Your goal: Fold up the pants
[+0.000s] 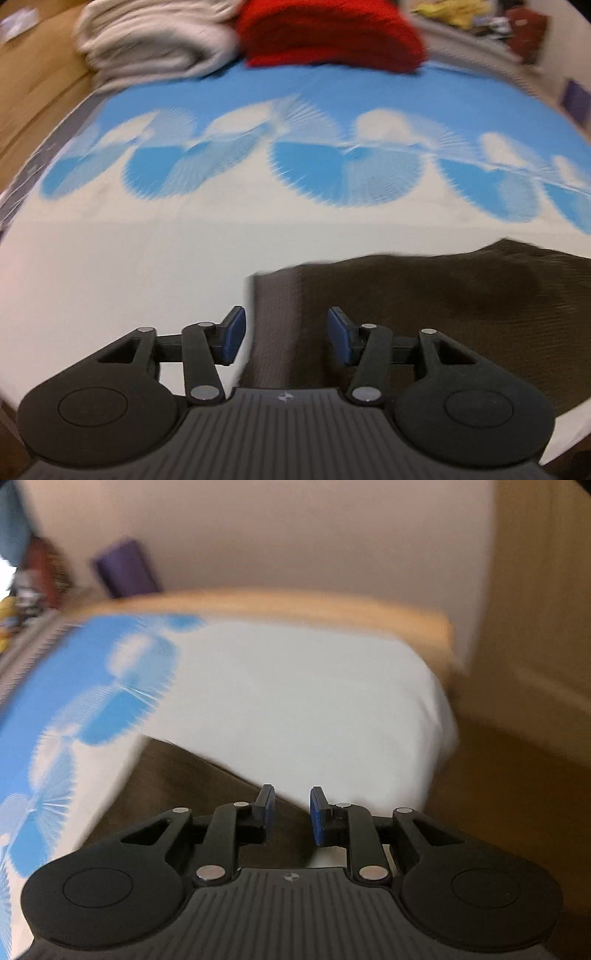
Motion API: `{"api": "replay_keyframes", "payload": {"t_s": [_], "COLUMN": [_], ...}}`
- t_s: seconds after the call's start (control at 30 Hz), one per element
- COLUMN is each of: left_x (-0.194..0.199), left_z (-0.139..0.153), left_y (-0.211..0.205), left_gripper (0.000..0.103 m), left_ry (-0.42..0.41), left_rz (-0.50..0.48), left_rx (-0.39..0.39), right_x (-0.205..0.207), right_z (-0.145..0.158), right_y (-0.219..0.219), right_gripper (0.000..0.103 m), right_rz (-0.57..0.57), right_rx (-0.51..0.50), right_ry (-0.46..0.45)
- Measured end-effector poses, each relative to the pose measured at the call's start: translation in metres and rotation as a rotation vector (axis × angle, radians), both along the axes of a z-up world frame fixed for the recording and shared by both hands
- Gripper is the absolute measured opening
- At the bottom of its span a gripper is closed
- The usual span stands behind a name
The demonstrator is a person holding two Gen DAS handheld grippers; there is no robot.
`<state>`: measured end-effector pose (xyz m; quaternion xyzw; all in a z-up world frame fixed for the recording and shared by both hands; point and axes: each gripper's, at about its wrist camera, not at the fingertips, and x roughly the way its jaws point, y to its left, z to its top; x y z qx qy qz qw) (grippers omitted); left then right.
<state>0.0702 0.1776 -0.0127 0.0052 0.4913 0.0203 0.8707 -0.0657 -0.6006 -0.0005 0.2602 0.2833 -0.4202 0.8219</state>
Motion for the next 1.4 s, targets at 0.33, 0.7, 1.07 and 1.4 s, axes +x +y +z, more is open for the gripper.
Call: {"api": "replay_keyframes", "payload": {"t_s": [0.33, 0.7, 1.07, 1.4], "left_x": [0.025, 0.032, 0.071, 0.129], "left_z": [-0.082, -0.026, -0.042, -0.111], "left_y": [0.0, -0.068, -0.209, -0.24], "left_gripper": [0.03, 0.031, 0.03, 0.003], "left_ry": [0.321, 0.006, 0.004, 0.053], "left_rz": [0.015, -0.115, -0.521, -0.487], "left_rx": [0.102, 0.157, -0.104, -0.125], "right_x": [0.085, 0.18, 0.212, 0.181], "right_z": [-0.022, -0.05, -0.086, -0.087], "right_y": [0.083, 0.198, 0.197, 0.118], "right_gripper": [0.039, 0.043, 0.052, 0.051], "right_rz": [0.584, 0.996, 0.971, 0.748], "right_rx": [-0.017, -0.142, -0.23, -0.225], "right_ry": [-0.04, 0.09, 0.328, 0.329]}}
